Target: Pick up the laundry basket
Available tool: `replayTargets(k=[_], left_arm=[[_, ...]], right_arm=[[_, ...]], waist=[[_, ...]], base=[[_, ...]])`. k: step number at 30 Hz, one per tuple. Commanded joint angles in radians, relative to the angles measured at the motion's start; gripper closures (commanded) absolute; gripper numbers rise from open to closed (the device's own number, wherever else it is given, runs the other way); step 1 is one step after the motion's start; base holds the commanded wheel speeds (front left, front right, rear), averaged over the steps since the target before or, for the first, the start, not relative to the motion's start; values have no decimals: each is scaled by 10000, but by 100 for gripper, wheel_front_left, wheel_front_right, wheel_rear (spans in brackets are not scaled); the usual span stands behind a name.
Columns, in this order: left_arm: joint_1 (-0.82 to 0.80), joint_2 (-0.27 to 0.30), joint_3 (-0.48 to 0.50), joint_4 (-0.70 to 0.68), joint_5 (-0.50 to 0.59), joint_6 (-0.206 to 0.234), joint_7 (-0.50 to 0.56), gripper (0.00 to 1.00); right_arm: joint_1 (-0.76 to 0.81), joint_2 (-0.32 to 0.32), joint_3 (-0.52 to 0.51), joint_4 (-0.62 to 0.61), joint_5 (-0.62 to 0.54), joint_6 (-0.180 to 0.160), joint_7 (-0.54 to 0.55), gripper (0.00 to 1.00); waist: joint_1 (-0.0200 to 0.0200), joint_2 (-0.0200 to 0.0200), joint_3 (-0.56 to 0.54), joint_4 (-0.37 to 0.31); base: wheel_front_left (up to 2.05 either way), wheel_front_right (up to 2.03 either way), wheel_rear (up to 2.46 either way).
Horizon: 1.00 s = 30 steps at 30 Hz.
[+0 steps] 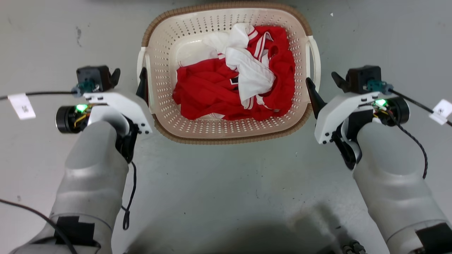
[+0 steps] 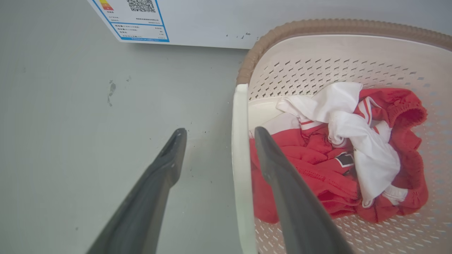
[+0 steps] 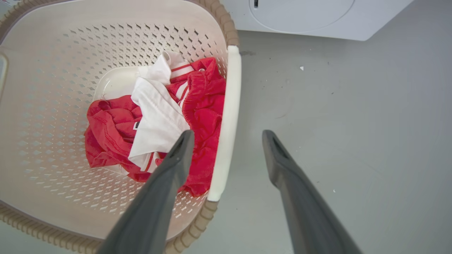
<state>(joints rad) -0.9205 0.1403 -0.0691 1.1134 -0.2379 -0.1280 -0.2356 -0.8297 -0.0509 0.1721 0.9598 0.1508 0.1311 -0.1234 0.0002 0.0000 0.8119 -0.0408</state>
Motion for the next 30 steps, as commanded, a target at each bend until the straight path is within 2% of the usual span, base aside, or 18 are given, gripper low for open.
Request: replayTargets(k=[1,7,13,24,26,27,28,30], left_arm=[[-254,31,-108,92,-76,-22,72,0],[-992,83,-909,309,-665,-31,617,0],[-1510,216,-1756,464,-1373,-33,1709,0],[-1808,536,-2862,463,-2929,-35,3968,0],[-1804,550,-3003,469,-3173,-33,4258,0],[-1815,558,-3070,426,-3274,-33,4348,29],[-1834,587,-3137,375,-3372,-33,4391,100],[-1823,581,-3318,323,-3555,-34,4529,100]], right_arm=[[-327,11,78,178,123,-7,-19,0],[-1186,13,664,1166,589,-7,248,0],[-1801,11,1427,1826,1398,-5,829,0],[-2330,10,2811,2150,3077,-7,2411,0],[-2395,11,3030,2144,3338,-7,2629,29],[-2397,11,3135,2151,3462,-5,2768,62],[-2407,11,3247,2137,3579,-5,2870,100],[-2464,14,3427,2138,3809,-5,3038,100]], waist=[[-2,0,149,-6],[-2,0,436,-22],[-2,0,664,-49],[-2,0,958,-129],[-2,0,991,-117],[-2,0,1001,-106],[-2,0,1012,-97],[-2,0,1032,-90]], base=[[0,0,0],[0,0,0],[0,0,0],[0,0,0],[0,0,0],[0,0,0],[0,0,0],[0,0,0]])
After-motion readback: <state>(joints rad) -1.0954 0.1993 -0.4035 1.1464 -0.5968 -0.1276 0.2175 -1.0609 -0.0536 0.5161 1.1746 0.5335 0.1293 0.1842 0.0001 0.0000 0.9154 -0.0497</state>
